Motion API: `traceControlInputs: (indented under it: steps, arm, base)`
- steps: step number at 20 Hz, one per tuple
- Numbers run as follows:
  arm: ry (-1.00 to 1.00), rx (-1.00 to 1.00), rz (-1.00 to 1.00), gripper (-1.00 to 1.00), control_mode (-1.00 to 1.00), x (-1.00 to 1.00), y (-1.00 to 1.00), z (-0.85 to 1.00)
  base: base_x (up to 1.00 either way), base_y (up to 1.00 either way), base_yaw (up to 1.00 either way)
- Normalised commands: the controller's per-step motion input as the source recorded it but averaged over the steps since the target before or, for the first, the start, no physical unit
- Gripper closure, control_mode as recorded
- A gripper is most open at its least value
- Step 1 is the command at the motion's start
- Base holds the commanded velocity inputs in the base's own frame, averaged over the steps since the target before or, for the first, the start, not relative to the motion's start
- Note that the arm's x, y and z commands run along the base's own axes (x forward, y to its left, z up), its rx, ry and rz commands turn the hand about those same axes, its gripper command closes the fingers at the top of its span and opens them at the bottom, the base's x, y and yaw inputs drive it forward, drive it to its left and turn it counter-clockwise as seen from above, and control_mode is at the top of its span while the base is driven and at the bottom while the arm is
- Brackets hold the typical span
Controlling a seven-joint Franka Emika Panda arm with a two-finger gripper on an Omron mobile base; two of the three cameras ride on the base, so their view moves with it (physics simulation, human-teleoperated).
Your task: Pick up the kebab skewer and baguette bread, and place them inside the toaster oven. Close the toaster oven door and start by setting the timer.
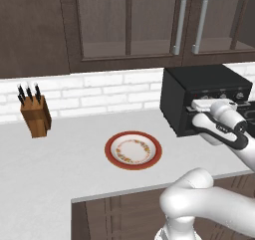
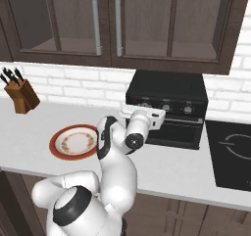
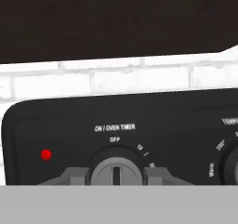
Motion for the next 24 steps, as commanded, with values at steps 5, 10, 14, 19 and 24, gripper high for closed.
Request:
traceControlInputs:
  steps: [5,10,14,19,24]
  arm:
    - [0.00,0.13,-0.17,1.00,-1.00,0.00,0.04,-0.07]
    - [0.00,0.13,-0.14,1.00,-1.00,0.00,0.03,-0.12]
    - [0.00,0.13,-0.09,1.00,-1.00,-0.01,0.00,-0.13]
    - [-0.01,0.14,-0.05,1.00,-1.00,-0.01,0.00,-0.15]
    - [-0.03,0.14,-0.01,1.00,-1.00,0.00,0.00,-0.13]
  base:
    - [0.00,0.00,0.00]
    - [0.00,0.00,0.00]
    - [0.00,0.00,0.00]
    - [0.00,0.00,0.00]
    - [0.00,0.00,0.00]
